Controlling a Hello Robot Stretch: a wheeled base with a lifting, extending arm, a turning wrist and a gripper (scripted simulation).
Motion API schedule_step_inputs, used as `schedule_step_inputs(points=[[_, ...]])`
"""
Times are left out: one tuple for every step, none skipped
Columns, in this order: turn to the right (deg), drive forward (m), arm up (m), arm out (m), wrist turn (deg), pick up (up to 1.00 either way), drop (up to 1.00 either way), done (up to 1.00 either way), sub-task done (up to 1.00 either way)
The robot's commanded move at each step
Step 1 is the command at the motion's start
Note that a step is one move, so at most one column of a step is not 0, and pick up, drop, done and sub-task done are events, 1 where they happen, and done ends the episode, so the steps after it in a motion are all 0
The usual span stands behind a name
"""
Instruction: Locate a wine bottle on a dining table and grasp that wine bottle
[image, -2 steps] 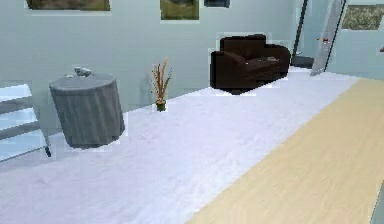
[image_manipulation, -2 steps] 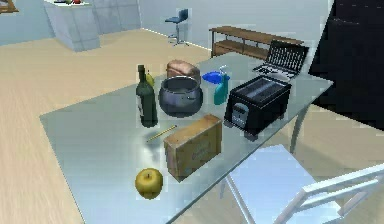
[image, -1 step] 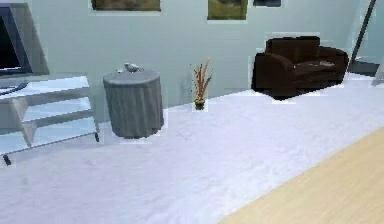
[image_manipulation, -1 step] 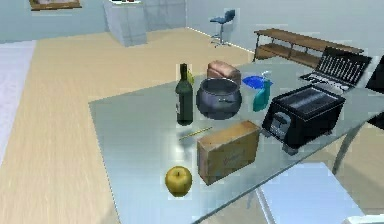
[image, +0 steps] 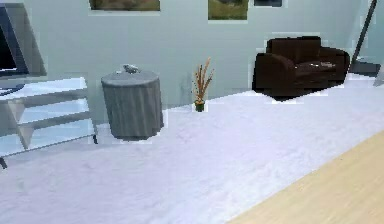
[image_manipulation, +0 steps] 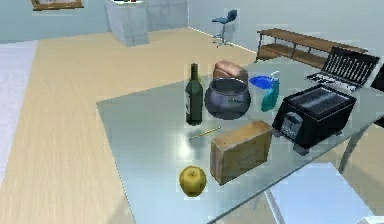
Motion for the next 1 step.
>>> schedule_step_inputs(points=[[12.0, 0.00, 0.00, 0.00, 0.0, 0.00, 0.00, 0.00, 0.00]])
